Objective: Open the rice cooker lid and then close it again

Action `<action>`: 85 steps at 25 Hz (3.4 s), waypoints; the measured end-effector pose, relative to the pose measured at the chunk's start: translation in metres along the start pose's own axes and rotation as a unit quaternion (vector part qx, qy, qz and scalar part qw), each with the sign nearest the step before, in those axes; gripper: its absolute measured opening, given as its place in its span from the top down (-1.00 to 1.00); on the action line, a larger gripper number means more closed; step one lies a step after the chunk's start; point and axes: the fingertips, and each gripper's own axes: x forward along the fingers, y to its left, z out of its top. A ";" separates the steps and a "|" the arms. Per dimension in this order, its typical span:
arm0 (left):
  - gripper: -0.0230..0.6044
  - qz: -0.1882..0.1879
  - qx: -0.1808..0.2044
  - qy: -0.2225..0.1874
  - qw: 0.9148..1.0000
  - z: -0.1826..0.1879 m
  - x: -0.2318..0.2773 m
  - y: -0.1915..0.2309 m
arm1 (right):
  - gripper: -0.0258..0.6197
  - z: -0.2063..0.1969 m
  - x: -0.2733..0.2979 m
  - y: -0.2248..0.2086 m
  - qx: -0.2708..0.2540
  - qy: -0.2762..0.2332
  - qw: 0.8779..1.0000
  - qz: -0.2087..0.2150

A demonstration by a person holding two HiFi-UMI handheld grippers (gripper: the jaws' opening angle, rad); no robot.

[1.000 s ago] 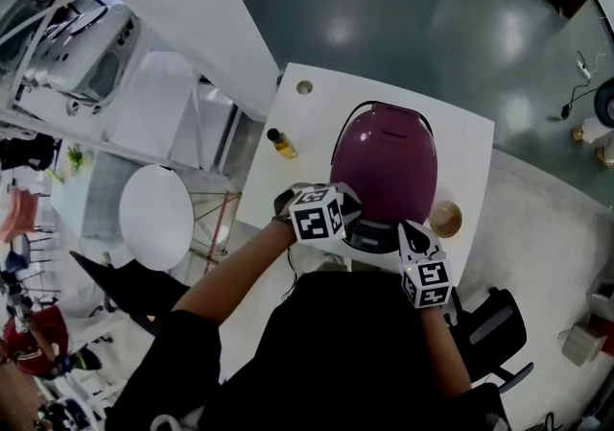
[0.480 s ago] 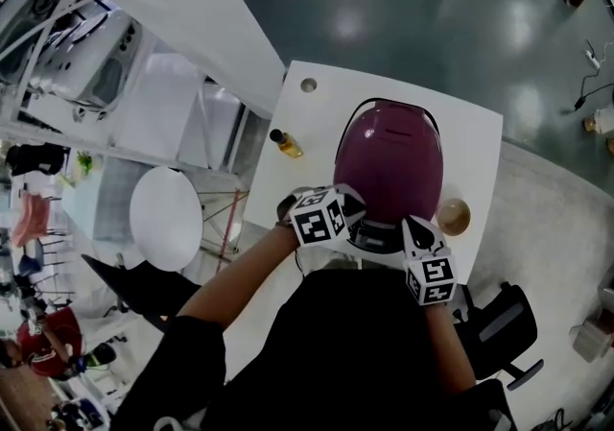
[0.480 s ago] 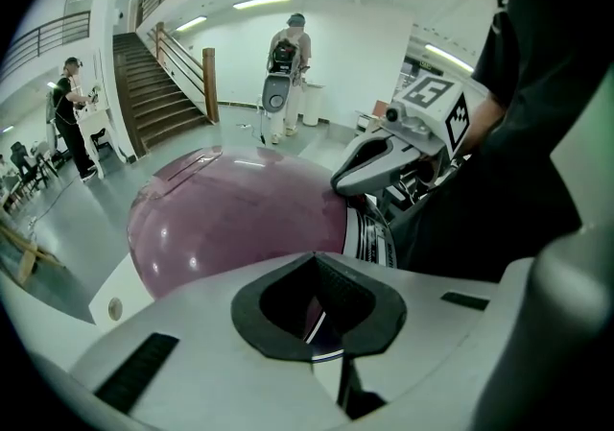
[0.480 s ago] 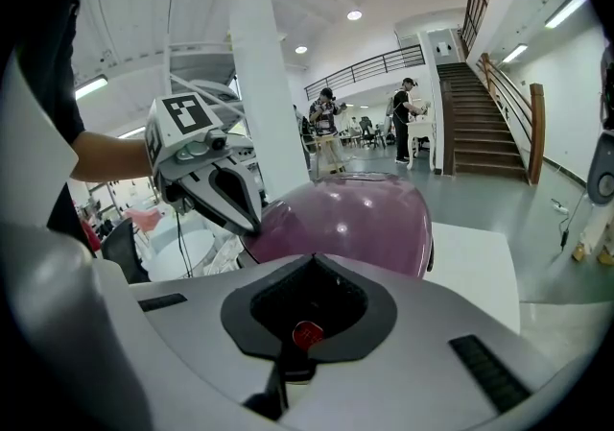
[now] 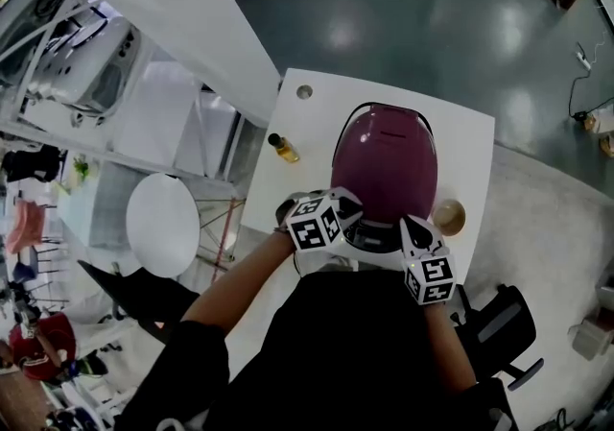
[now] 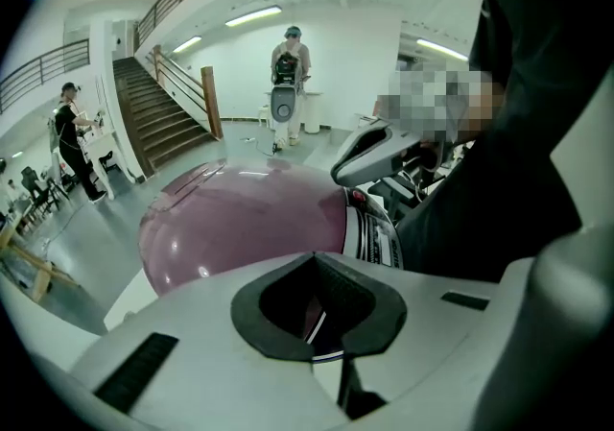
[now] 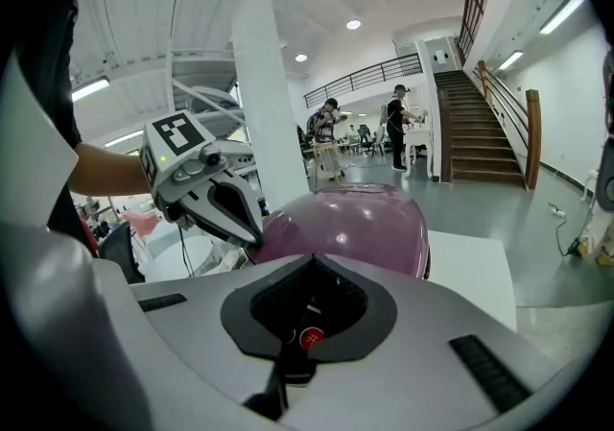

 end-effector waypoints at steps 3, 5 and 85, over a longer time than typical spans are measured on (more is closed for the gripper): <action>0.92 0.042 0.025 -0.006 0.999 0.000 -0.006 0.001 | 0.92 0.000 -0.007 0.004 -0.005 -0.009 1.000 -0.005; 0.92 0.060 0.016 -0.027 0.998 0.001 -0.014 -0.003 | 0.92 0.000 -0.014 0.007 -0.003 -0.014 1.000 -0.012; 0.91 0.342 -0.191 -0.376 0.839 -0.008 -0.198 -0.440 | 0.92 -0.127 -0.440 0.197 -0.043 -0.168 0.975 -0.137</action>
